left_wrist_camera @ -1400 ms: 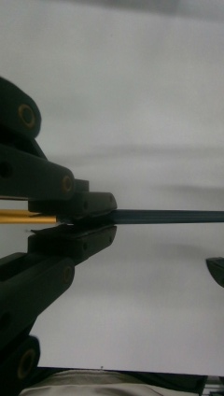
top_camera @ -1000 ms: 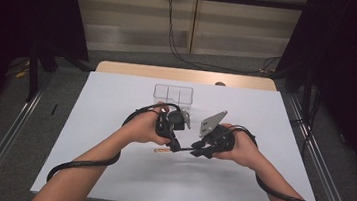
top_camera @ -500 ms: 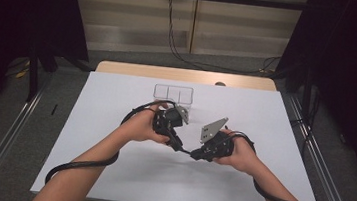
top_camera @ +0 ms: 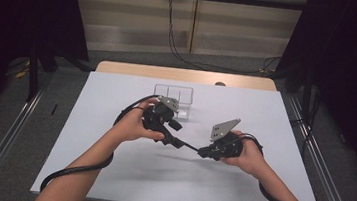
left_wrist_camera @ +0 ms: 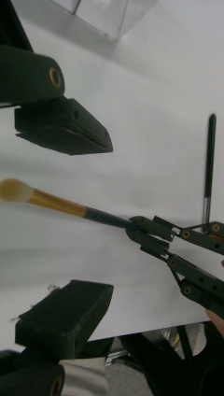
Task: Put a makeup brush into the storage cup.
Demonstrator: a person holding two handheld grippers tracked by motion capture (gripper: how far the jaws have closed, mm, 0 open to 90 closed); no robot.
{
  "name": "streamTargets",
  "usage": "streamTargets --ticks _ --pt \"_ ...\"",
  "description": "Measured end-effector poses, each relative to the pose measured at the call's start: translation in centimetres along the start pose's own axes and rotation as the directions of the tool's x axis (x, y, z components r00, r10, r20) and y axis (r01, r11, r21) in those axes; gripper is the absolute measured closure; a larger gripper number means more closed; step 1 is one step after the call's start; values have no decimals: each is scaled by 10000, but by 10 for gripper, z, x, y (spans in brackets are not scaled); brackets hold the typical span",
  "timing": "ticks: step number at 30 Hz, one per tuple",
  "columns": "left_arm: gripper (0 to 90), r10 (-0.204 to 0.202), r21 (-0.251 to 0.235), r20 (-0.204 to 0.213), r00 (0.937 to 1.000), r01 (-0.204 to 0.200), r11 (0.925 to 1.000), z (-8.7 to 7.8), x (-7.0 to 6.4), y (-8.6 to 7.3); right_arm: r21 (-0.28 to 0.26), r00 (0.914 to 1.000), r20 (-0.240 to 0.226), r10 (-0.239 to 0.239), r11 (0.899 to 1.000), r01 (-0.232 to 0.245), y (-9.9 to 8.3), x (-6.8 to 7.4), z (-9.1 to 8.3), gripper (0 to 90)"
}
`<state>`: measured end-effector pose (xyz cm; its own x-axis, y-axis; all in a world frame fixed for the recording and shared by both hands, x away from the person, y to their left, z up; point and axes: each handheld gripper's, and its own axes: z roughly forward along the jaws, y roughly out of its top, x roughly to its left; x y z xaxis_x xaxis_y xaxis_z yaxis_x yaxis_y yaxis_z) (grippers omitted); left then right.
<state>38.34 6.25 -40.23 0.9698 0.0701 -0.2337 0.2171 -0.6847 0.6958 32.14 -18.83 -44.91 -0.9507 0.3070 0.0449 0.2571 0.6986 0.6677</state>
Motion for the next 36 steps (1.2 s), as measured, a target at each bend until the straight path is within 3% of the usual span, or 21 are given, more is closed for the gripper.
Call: streamTargets --ticks 5,9,16,20,26,28,31,34,36 --pt "169 -128 -792 -310 9994 104 9968 -5 2 -7 -273 9998 166 127 9996 -122 -4 -1 -3 854" --pt "140 -391 -1156 -463 9982 336 9927 -8 3 -13 -606 9996 194 221 9979 -208 -7 0 -3 854" --pt "104 -836 -2219 -743 9937 652 9729 -10 6 -23 -1299 9987 248 438 9907 -402 -10 2 -5 854" --pt "89 -1063 -3178 -816 9910 753 9452 -12 9 -28 -1819 9974 326 649 9816 -580 -10 4 -6 854" --pt "58 -1226 -3959 -726 9898 842 9144 -12 8 -33 -2608 9933 503 1036 9615 -871 -13 3 -7 854" --pt "58 -1333 -4233 -607 9892 954 9009 -10 7 -35 -2989 9898 621 1285 9485 -1044 -14 3 -7 854" --pt "58 -1359 -4397 -513 9894 998 8926 -5 6 -36 -3494 9857 748 1508 9298 -1157 -14 4 -7 854" --pt "59 -1359 -4724 -382 9900 1020 8754 1 5 -37 -3897 9828 739 1689 9121 -1275 -12 4 -7 853" --pt "59 -1342 -4850 -332 9904 1015 8686 5 4 -36 -4076 9811 751 1783 9034 -1329 -10 4 -6 854"
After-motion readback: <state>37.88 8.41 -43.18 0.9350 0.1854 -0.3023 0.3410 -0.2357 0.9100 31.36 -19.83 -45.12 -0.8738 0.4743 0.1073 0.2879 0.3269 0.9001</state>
